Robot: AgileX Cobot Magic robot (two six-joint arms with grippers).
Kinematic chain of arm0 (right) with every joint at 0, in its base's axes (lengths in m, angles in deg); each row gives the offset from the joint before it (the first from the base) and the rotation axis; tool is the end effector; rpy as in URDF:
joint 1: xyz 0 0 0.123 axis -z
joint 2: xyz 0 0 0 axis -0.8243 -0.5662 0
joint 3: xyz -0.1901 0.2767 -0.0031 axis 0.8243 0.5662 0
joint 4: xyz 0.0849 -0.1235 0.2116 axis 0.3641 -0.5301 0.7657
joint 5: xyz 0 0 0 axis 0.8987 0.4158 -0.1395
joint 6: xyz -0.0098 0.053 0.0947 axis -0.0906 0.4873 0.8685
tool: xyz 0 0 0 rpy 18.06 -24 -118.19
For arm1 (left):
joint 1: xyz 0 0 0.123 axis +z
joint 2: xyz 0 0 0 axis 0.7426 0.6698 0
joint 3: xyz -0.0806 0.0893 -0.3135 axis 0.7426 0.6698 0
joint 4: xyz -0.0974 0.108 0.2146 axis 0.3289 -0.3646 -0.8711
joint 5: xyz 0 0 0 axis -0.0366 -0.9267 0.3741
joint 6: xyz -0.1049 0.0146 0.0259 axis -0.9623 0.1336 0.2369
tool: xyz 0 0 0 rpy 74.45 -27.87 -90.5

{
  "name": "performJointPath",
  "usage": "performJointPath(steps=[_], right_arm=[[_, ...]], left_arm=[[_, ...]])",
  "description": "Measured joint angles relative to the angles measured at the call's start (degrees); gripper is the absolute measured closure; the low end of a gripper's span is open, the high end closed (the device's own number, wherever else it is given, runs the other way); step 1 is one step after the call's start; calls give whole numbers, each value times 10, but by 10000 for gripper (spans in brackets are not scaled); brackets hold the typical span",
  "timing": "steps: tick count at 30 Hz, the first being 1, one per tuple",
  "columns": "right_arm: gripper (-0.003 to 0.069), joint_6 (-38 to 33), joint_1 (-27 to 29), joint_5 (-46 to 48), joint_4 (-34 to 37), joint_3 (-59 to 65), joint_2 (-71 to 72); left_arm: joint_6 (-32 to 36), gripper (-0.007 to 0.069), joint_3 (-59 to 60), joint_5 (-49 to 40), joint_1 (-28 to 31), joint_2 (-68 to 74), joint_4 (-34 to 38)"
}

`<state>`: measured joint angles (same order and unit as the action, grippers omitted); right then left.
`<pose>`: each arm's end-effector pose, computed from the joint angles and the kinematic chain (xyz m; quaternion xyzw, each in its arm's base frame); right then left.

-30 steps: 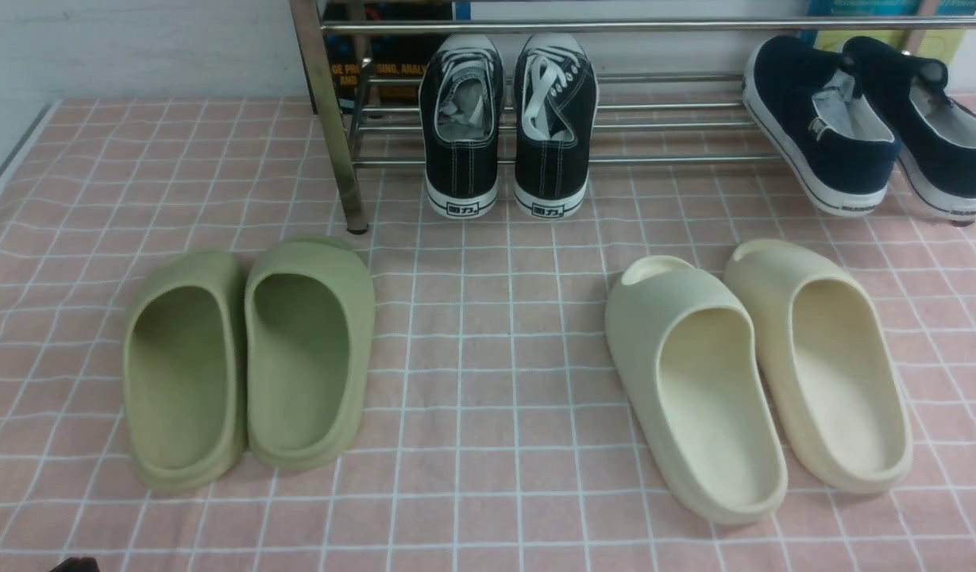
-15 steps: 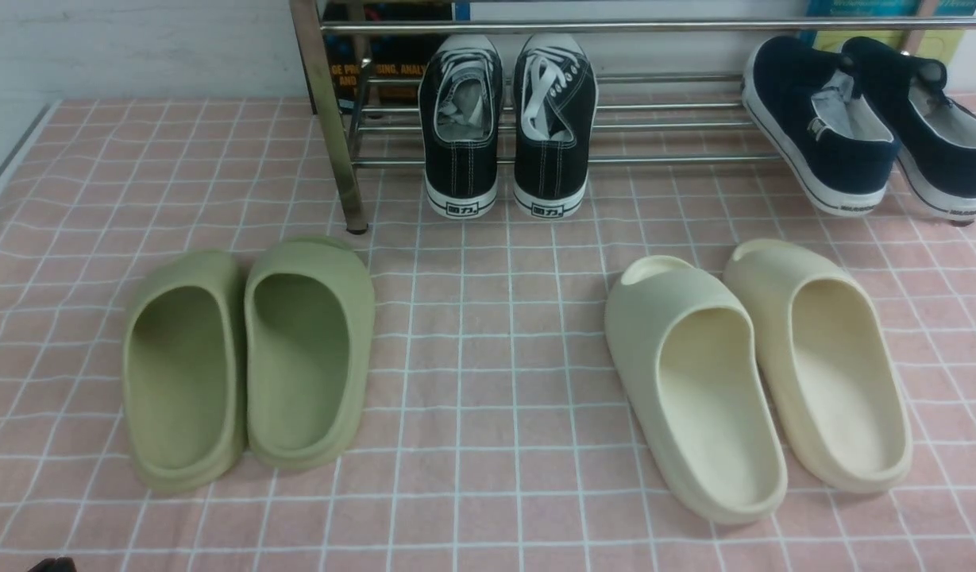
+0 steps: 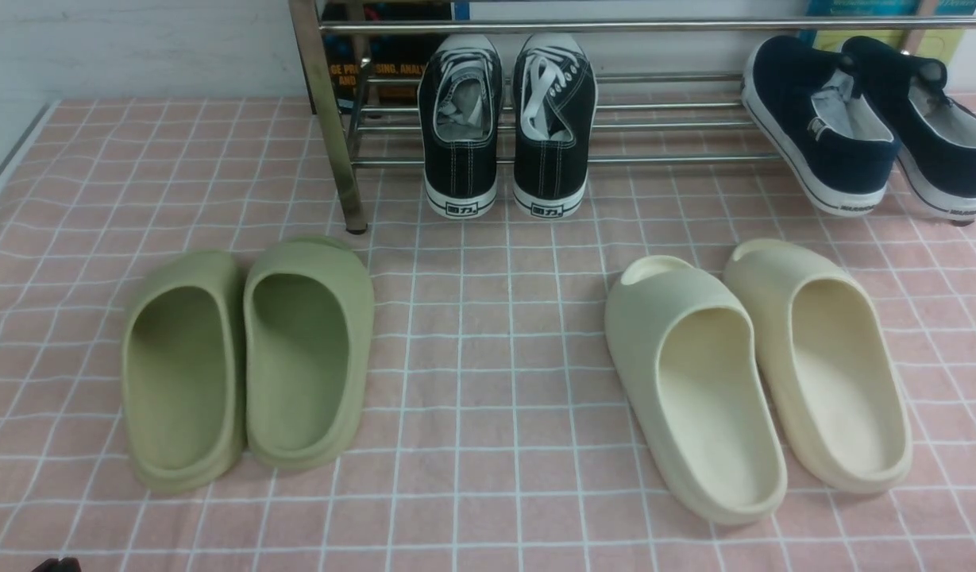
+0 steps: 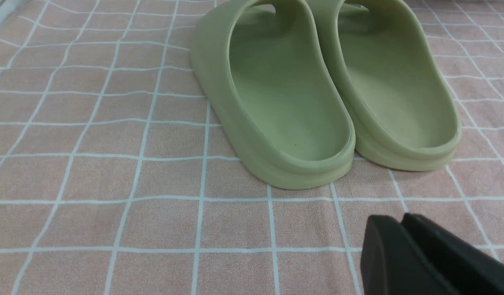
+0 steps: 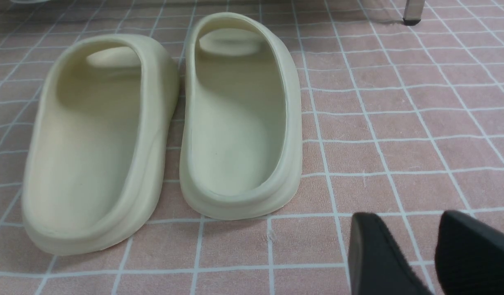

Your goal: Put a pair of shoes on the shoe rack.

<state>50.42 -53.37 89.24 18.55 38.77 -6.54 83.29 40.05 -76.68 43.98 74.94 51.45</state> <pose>0.0265 0.0032 0.1695 0.0374 0.7999 0.0293 0.5983 0.0260 -0.0031 0.1667 0.0152 0.8043 -0.0371 0.5929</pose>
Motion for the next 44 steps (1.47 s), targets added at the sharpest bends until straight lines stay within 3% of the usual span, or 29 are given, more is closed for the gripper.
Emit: performJointPath(steps=[44], right_arm=[[419, 0, 0, 0, 0, 0, 0]], left_arm=[[0, 512, 0, 0, 0, 0, 0]])
